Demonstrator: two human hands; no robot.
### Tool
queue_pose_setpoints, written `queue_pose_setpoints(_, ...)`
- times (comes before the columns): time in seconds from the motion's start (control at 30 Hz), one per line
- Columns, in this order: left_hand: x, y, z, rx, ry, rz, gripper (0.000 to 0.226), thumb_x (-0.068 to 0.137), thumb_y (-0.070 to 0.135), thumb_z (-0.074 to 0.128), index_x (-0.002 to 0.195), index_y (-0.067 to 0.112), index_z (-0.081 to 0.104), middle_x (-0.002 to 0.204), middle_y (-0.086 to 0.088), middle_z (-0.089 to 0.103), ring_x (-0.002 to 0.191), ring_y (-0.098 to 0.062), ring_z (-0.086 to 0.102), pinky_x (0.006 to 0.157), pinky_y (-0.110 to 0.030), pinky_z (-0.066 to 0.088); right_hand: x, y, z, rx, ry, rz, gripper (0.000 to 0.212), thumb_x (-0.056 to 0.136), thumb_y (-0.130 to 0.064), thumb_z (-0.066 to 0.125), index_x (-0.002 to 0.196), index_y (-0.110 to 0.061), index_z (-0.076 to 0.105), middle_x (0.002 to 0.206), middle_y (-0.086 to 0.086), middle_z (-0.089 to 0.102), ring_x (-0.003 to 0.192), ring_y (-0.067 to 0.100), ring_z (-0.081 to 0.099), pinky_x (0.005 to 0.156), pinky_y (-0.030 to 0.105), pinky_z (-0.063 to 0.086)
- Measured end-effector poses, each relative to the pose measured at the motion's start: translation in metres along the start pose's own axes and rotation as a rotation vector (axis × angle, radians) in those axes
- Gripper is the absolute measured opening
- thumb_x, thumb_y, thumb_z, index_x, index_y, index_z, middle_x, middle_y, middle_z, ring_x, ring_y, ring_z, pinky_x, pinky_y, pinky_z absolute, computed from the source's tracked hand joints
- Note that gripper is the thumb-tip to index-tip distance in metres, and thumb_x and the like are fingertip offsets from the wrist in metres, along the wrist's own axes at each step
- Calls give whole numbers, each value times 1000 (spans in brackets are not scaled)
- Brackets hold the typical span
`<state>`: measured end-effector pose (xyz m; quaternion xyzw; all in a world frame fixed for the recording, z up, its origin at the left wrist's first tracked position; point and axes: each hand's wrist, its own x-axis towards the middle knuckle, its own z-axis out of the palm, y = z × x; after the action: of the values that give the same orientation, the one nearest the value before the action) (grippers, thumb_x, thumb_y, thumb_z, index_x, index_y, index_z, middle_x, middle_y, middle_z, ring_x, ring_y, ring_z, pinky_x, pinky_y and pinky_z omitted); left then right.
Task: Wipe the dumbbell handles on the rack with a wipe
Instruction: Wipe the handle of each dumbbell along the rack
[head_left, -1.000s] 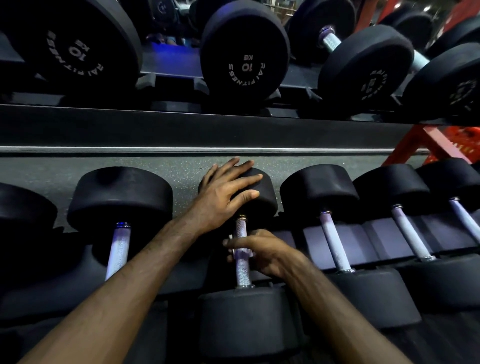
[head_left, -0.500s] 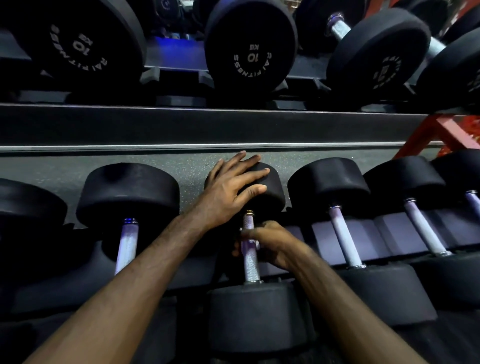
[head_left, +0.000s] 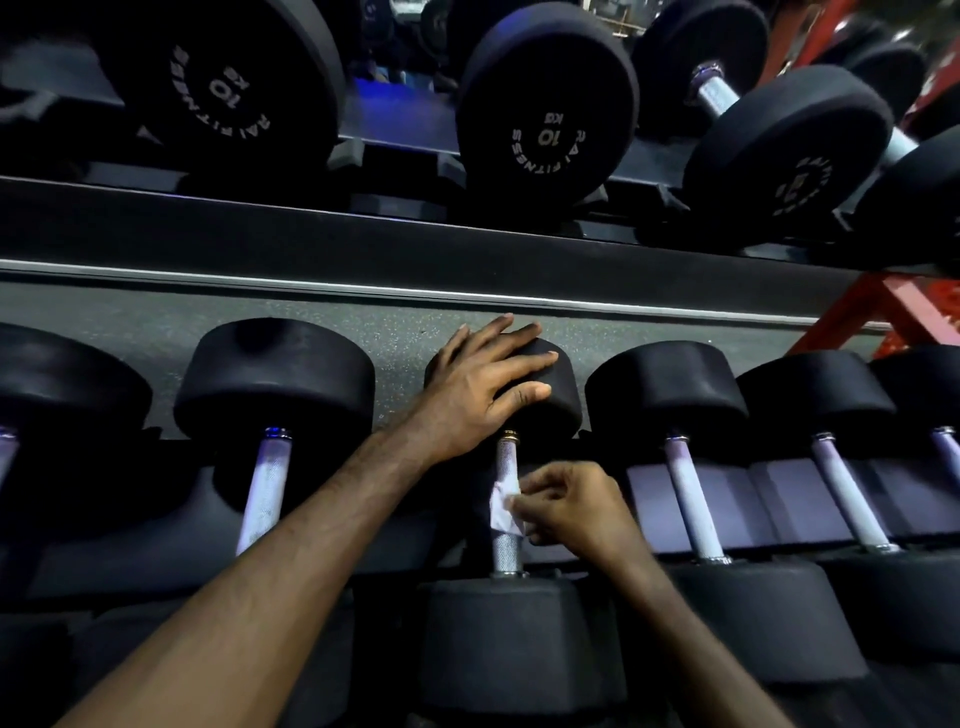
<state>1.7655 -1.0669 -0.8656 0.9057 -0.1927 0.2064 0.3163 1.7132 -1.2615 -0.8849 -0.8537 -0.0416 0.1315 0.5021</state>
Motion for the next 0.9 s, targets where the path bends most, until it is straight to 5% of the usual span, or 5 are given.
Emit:
queue_pose_setpoints(0.23,0,-1,0,4,-4,-4,63,98,70,36,150,42,58,170,16,36,162,-6,13,128,-38,-5,-2,-1,1,-555,-58,-179,50,57,-70,67,78,-25,62,72,-10,69,72,10,66,70,42,57)
queue_pose_setpoints(0.43,2,-4,2,-22,25,4,61,97,69,40,147,42,61,168,15,39,162,-8,17,129,-43,0,32,-20,-6,-709,15,-353,43,80,-54,78,75,-25,48,83,-4,63,81,25,63,63,38,47)
queue_pose_setpoints(0.6,2,-7,1,-60,18,-8,59,97,68,43,146,42,62,168,18,38,162,-4,15,131,-44,-1,13,-1,-9,-656,-377,-493,17,81,-43,77,86,-38,62,76,-12,63,71,4,60,65,37,53)
queue_pose_setpoints(0.77,2,-7,1,-70,28,5,58,98,67,41,146,42,62,168,19,39,162,-3,15,131,-44,1,36,-10,-18,-790,-94,-724,23,88,-47,51,101,-31,62,93,-10,53,82,20,61,65,47,53)
queue_pose_setpoints(0.9,2,-8,0,-79,25,10,57,98,67,42,145,43,63,167,20,39,161,-2,15,131,-45,2,19,2,-17,-766,-395,-825,27,97,-54,59,109,-32,69,102,-12,53,91,11,60,69,43,53)
